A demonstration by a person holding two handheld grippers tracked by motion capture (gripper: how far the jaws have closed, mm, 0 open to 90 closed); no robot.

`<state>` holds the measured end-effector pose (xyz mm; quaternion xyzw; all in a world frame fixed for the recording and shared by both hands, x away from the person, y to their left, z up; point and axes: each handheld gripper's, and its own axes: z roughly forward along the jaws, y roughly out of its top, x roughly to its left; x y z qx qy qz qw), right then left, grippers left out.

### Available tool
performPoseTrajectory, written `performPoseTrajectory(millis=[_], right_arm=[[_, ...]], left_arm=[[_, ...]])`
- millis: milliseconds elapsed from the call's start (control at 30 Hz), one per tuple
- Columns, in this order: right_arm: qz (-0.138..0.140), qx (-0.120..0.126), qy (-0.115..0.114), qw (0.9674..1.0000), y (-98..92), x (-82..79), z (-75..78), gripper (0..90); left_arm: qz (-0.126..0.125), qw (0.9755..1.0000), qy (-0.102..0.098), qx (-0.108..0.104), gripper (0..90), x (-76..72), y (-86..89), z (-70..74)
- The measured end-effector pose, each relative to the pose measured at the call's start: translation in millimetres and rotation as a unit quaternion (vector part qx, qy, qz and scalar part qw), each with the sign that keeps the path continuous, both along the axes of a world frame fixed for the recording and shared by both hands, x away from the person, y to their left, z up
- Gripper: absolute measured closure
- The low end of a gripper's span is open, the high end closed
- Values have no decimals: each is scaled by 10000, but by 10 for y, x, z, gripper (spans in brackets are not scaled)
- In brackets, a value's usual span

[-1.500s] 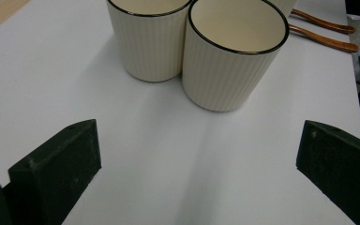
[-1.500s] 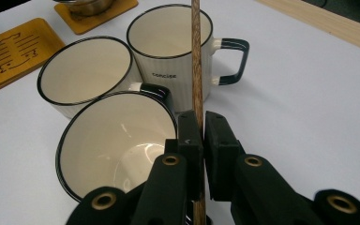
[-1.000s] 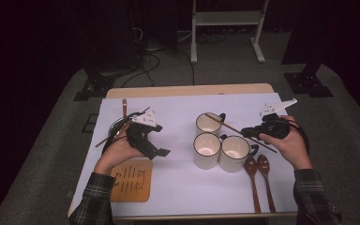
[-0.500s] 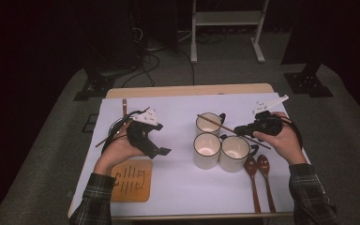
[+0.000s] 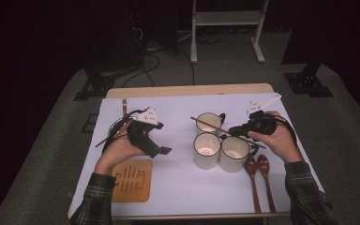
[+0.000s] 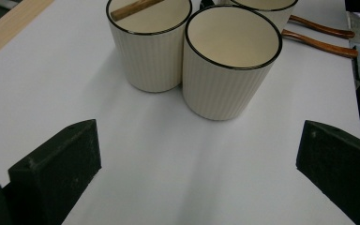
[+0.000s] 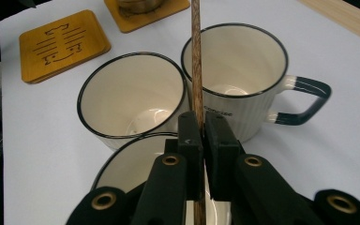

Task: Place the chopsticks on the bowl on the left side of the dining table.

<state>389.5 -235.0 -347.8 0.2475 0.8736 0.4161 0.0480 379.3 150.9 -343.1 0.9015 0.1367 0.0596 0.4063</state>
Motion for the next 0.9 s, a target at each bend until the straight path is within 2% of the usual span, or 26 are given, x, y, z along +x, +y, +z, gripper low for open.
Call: performPoseTrajectory(millis=[133, 367, 900], right_arm=[[78, -19, -7, 10000, 50, 0, 5, 852], [190, -25, -5, 9998, 132, -8, 15, 852], [416, -71, 40, 9991, 280, -16, 21, 852]], left_arm=[[-17, 10000, -5, 22, 0, -2, -1, 1], [-25, 9999, -31, -110, 0, -7, -7, 24], [-129, 9999, -74, -76, 0, -30, -70, 48]])
